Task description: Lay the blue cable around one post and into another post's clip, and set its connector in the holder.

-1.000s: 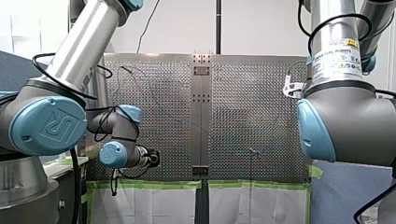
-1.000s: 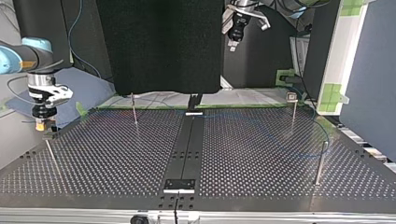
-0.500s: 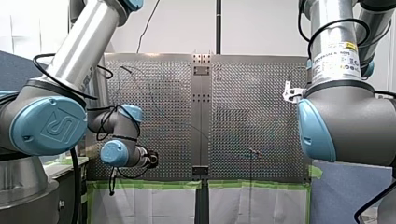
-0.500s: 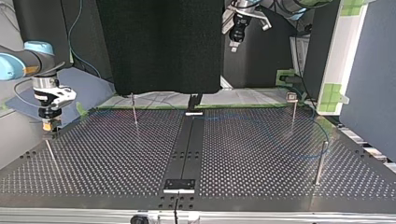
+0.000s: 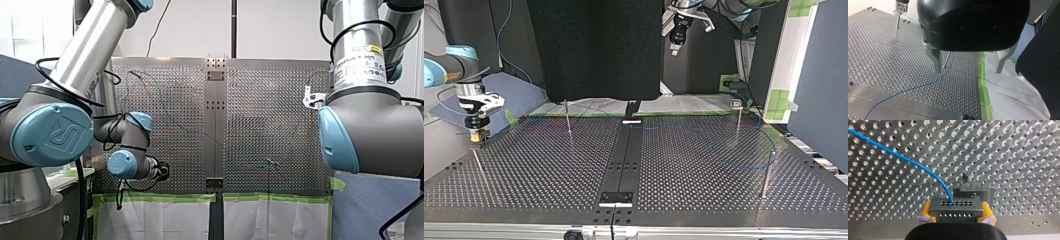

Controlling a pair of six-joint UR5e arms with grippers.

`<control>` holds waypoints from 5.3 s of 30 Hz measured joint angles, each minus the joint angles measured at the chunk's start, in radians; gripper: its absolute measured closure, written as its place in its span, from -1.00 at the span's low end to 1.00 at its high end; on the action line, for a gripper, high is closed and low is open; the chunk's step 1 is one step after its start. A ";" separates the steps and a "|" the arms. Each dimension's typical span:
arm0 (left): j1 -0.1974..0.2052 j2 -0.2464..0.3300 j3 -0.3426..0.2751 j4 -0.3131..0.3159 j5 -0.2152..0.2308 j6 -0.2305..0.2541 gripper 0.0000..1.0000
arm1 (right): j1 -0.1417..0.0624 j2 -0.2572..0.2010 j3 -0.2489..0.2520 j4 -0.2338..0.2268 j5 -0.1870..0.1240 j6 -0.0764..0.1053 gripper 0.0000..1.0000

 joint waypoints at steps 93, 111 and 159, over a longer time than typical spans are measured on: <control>0.008 0.000 0.000 -0.011 -0.003 0.008 -1.00 | -0.035 0.030 -0.039 -0.070 -0.142 -0.007 1.00; 0.008 0.000 0.000 -0.011 -0.003 0.008 -1.00 | -0.032 0.037 -0.038 -0.095 -0.150 0.006 1.00; 0.009 -0.001 0.000 -0.011 -0.003 0.008 -1.00 | -0.024 0.020 -0.036 -0.002 -0.079 -0.082 1.00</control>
